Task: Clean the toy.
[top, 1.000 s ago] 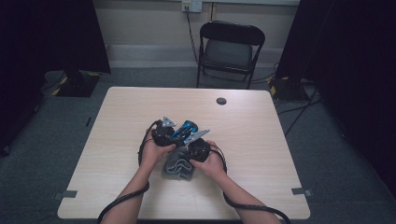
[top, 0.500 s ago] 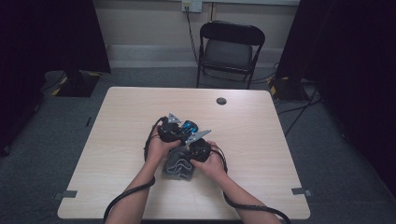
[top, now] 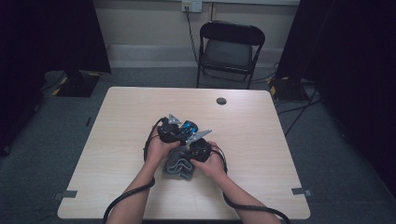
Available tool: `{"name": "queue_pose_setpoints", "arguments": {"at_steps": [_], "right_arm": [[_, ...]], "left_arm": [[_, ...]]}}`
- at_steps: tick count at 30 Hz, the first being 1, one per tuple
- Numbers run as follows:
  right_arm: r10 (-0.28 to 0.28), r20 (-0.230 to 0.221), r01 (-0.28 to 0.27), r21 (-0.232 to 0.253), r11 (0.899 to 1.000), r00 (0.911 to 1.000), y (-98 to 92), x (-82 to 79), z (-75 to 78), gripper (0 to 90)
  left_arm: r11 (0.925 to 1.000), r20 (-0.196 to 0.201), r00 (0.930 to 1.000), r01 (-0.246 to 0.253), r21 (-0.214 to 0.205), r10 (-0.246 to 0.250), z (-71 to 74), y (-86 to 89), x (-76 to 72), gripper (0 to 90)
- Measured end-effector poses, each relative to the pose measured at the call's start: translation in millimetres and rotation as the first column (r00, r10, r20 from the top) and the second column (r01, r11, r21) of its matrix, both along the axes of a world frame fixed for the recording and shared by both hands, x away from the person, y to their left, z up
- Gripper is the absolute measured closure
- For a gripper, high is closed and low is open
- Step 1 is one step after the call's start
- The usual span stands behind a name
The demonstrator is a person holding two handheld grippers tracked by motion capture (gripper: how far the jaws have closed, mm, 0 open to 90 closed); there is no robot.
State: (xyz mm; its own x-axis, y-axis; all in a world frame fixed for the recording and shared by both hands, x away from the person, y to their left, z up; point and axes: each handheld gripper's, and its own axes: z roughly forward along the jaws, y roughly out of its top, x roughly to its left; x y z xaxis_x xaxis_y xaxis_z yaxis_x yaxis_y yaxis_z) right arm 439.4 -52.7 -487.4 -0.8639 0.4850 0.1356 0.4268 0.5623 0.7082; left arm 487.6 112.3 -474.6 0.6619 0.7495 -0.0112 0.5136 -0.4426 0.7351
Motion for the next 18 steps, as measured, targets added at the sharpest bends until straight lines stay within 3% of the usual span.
{"name": "queue_pose_setpoints", "arguments": {"at_steps": [9, 18], "right_arm": [[-0.014, 0.01, 0.014, -0.02, 1.0, 0.9999, -5.4, 4.5, 2.5, 81.2], [-0.062, 0.012, 0.062, -0.021, 0.998, 0.998, -16.8, 16.0, 2.2, 81.1]], "left_arm": [[1.0, 0.0, 1.0, -0.002, -0.004, 0.002, -0.2, 0.9, -0.8, 47.7], [1.0, -0.006, 1.0, 0.002, -0.007, -0.002, 0.0, 3.5, -2.3, 47.7]]}}
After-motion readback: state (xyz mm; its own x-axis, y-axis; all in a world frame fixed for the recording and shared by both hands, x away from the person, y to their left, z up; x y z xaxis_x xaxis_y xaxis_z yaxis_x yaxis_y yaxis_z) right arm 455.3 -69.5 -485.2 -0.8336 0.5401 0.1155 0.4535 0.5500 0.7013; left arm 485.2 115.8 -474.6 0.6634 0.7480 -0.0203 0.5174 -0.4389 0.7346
